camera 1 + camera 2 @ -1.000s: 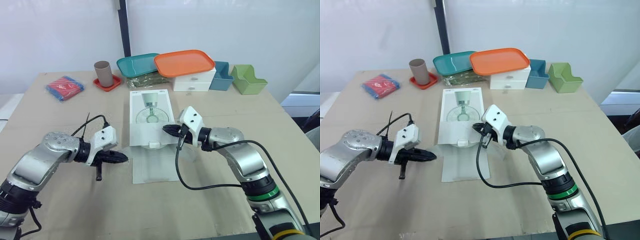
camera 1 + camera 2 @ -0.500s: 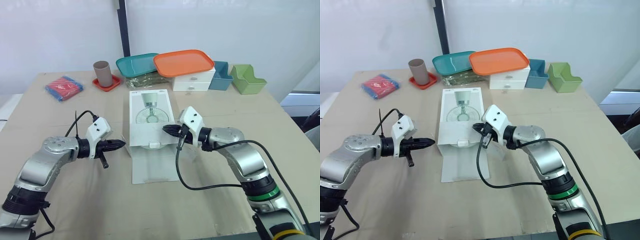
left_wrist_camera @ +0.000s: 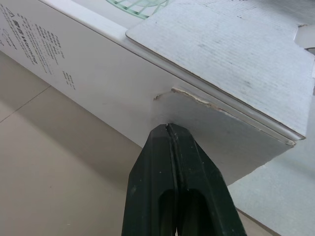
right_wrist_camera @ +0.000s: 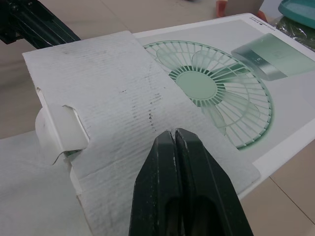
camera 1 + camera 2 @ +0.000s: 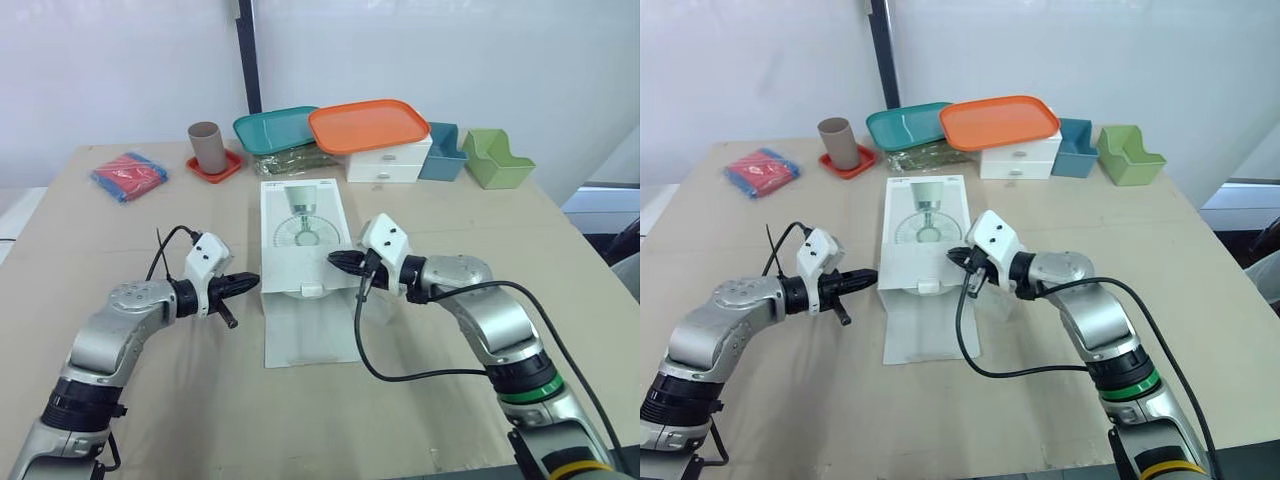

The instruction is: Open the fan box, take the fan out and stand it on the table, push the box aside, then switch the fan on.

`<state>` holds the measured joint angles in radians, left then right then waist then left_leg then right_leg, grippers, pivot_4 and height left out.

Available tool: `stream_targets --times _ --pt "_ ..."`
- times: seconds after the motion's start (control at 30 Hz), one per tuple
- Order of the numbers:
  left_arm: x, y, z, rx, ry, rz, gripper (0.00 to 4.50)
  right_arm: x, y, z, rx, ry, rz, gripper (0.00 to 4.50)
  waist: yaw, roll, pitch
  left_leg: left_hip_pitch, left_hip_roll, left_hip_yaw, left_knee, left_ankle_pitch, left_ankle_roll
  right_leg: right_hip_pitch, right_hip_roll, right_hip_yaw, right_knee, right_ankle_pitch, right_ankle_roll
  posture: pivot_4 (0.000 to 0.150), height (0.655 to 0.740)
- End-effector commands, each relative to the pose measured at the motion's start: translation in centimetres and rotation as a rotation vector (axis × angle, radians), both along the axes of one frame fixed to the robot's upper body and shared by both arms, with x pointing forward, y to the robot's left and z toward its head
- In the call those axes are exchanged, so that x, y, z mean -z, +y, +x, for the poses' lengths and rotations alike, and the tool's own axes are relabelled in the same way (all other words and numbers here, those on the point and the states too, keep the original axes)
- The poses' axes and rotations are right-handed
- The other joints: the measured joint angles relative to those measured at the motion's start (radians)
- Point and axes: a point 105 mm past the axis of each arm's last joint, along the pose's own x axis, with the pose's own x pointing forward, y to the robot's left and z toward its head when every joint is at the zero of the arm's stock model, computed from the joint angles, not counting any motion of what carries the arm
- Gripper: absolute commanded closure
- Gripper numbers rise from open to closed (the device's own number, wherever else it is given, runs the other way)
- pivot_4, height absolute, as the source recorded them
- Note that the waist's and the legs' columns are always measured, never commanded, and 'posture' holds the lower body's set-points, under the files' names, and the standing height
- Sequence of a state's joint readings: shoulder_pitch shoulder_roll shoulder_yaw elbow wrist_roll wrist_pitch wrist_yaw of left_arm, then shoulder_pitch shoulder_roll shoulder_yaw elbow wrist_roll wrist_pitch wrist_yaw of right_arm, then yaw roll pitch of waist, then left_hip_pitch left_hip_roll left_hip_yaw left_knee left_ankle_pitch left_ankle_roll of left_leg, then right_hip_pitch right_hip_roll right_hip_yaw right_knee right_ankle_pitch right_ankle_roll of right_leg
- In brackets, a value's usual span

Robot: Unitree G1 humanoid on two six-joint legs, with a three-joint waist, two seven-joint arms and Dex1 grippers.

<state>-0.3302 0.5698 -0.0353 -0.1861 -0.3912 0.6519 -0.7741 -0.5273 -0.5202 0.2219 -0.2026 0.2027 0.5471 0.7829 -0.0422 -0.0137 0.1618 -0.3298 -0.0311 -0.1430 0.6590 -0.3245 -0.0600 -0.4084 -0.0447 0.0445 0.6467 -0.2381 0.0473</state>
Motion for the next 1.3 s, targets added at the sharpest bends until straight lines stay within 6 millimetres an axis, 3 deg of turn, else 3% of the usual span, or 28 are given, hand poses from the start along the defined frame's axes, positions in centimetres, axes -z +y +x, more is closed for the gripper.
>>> stream_targets --times 0.03,0.5,0.83,1.3 --pt "-1.0 -1.5 -0.4 0.051 -0.038 -0.03 4.5 0.5 0.6 -0.8 -0.04 0.027 -0.007 4.42 0.004 0.0 0.0 0.0 0.0 0.0 0.0 0.0 0.0 0.0 0.0 0.0 0.0 0.0 0.0 0.15 0.74" --pt "-1.3 -1.8 -0.6 0.035 -0.032 -0.071 4.5 0.6 0.6 -0.9 -0.042 0.034 -0.008 4.42 0.01 0.0 0.0 0.0 -0.001 0.0 0.0 0.0 -0.001 0.0 -0.001 0.0 0.0 0.0 0.0 0.15 0.74" --pt "-1.5 -0.9 0.0 -0.027 -0.043 -0.085 4.5 0.5 0.6 -0.7 -0.041 0.026 -0.013 4.42 0.01 0.0 0.0 0.0 -0.001 0.0 0.0 0.0 -0.001 0.0 -0.001 0.0 0.0 0.0 0.0 0.15 0.74" --pt "-1.5 -0.4 -1.9 0.031 0.017 -0.175 4.5 0.6 0.6 -0.8 -0.043 0.029 -0.015 4.42 0.009 0.0 0.0 0.0 0.0 0.0 0.0 0.0 -0.001 0.0 -0.001 0.0 0.0 0.0 0.0 0.15 0.74"
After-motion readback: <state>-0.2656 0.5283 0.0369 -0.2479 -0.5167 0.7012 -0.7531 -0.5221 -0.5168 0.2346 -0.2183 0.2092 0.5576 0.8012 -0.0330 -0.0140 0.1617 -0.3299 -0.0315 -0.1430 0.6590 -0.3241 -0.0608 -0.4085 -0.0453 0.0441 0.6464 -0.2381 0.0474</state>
